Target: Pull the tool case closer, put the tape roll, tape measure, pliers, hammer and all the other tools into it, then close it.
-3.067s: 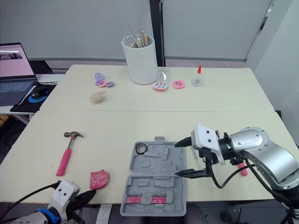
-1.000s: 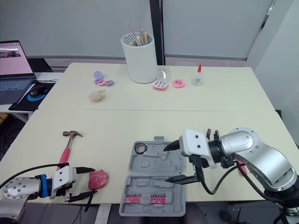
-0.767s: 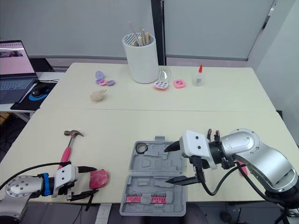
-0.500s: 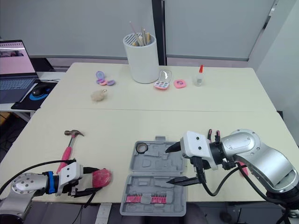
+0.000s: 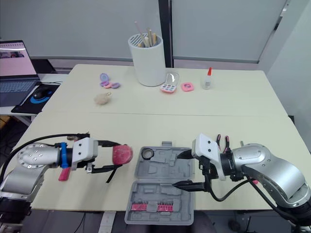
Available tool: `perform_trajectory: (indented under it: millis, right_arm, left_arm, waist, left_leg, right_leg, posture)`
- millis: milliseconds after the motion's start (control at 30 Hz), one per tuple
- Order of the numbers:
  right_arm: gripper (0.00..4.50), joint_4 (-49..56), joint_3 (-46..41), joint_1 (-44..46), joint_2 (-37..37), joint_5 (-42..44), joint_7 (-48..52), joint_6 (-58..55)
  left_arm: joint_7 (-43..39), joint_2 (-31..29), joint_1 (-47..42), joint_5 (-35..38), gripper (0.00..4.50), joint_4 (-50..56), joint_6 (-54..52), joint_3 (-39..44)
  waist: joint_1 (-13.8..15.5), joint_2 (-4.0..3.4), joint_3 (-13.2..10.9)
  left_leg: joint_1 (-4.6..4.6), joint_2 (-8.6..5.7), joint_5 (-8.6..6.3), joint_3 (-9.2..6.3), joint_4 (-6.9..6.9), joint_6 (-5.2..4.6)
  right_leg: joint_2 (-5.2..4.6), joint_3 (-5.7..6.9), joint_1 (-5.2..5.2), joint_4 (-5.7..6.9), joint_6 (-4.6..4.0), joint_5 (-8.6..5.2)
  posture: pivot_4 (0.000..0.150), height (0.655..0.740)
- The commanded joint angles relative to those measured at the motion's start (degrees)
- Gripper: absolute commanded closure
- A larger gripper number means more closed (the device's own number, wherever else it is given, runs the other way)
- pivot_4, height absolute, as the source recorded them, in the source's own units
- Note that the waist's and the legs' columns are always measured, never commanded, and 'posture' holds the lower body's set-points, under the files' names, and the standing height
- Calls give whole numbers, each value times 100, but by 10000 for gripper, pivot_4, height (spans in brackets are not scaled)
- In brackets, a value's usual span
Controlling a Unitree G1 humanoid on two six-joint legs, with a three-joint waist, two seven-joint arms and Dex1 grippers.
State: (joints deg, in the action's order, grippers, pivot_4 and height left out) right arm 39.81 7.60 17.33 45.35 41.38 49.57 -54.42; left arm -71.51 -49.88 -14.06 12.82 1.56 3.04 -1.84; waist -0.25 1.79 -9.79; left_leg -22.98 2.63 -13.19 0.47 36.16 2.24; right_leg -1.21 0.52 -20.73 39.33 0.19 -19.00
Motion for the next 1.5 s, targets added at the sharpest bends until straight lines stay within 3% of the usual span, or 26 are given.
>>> perform_trajectory:
  millis: [33,133,267,500,900,1000,1167,1367,1500]
  right_arm:
    - [0,87,-522,-52,-334,768,-859,-1031]
    - [0,-43,-840,-40,-789,1307,-1605,-1836]
    - [0,-585,-1466,-122,-1920,2315,-2785,-2928]
    - [0,-1354,-2039,-5,-3269,3089,-4300,-3585]
    - [0,-2191,-1955,364,-3524,3785,-5159,-3168]
    - [5822,-2309,-1829,421,-3483,3802,-5161,-3079]
    - [21004,-2380,-1668,430,-3417,3870,-5215,-2947]
    - [33612,-2422,-1580,393,-3365,3938,-5283,-2793]
    - [36184,-2459,-1564,371,-3305,4047,-5330,-2724]
  left_arm:
    - [52,317,-522,-244,12233,310,-433,-601]
    - [2,520,-793,-397,12233,384,-547,-959]
    - [-25,880,-1206,-628,12233,418,-657,-1456]
    - [70,1120,-1273,-702,12233,412,-563,-1555]
    - [199,1229,-1150,-637,12233,426,-515,-1493]
    - [310,1313,-1136,-609,12233,437,-568,-1474]
    - [414,1426,-1150,-606,12233,445,-561,-1471]
    - [458,1442,-1067,-566,12233,504,-558,-1452]
    - [503,1449,-1015,-530,12237,524,-540,-1450]
  waist:
    - [-18,0,0]
    - [-40,2,-1]
    - [-44,2,-1]
    - [-91,1,-1]
    - [-130,0,0]
    - [-130,0,0]
    - [-129,0,0]
    - [-128,0,0]
    - [-129,0,0]
  left_leg:
    - [0,3,0,0,0,0]
    - [0,6,1,-2,0,0]
    - [-1,8,2,-8,1,0]
    - [-7,4,3,5,3,0]
    - [-50,4,4,1,25,-2]
    - [-52,4,4,1,27,-2]
    - [-60,4,4,-2,33,-2]
    - [-81,6,4,-14,52,-2]
    - [-83,6,4,-17,62,-3]
  right_leg:
    - [5,-3,0,0,0,0]
    - [13,-5,-4,9,0,0]
    - [20,-4,-8,19,0,0]
    - [18,-19,-26,32,0,0]
    - [23,-20,-68,55,0,0]
    - [28,-19,-68,55,0,0]
    - [39,-18,-71,55,1,0]
    - [41,-9,-82,62,1,0]
    - [41,-6,-80,65,2,1]
  posture:
    - [1500,7376]
    - [1500,7376]
    - [1500,7376]
    - [1500,7376]
    - [1500,7376]
    - [1500,7376]
    - [1500,7376]
    - [1500,7376]
    - [1500,7376]
